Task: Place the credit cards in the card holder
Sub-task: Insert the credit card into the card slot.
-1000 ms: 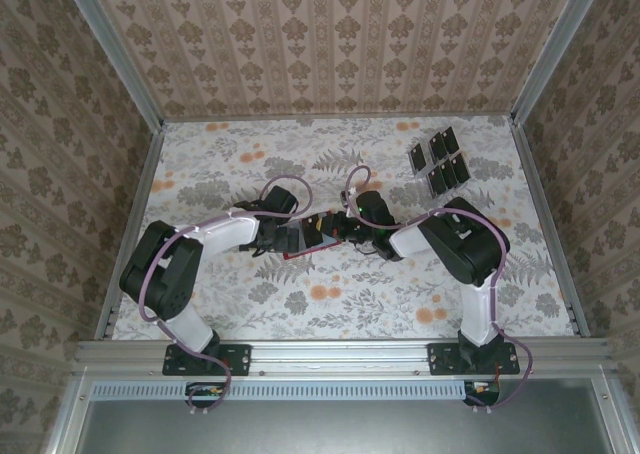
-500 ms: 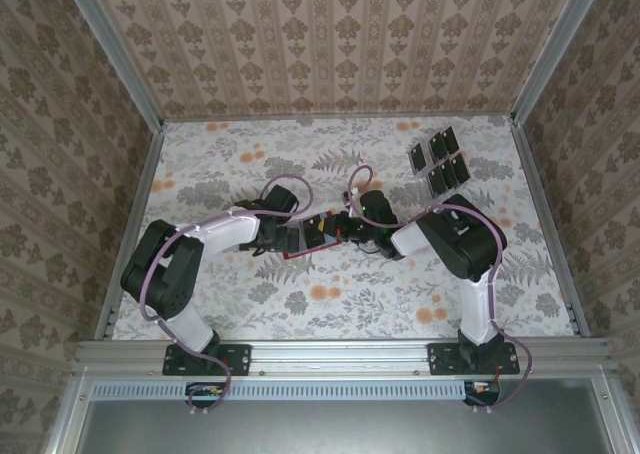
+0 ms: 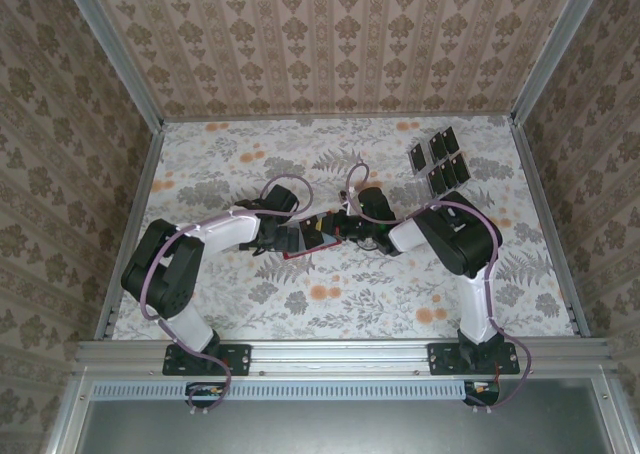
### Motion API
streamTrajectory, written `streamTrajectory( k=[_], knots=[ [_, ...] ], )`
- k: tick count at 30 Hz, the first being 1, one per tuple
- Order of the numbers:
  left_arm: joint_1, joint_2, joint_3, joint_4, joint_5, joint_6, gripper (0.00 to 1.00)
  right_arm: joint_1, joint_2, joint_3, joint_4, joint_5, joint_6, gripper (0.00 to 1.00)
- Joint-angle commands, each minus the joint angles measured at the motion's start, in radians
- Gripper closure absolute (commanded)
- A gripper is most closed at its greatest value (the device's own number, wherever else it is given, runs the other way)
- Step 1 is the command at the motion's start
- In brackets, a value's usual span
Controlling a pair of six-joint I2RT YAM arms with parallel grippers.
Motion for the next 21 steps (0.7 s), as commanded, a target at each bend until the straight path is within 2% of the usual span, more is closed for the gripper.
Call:
streamTrajectory(
  k=[1, 21],
  knots=[
    [0.011, 0.032, 0.002, -0.051, -0.022, 0.009, 0.0, 0.0, 0.029, 0.025, -0.048, -0.027, -0.006, 1.0],
    [0.013, 0.035, 0.004, -0.047, -0.019, 0.013, 0.0, -0.01, 0.039, 0.074, -0.13, -0.039, -0.043, 1.0]
  ],
)
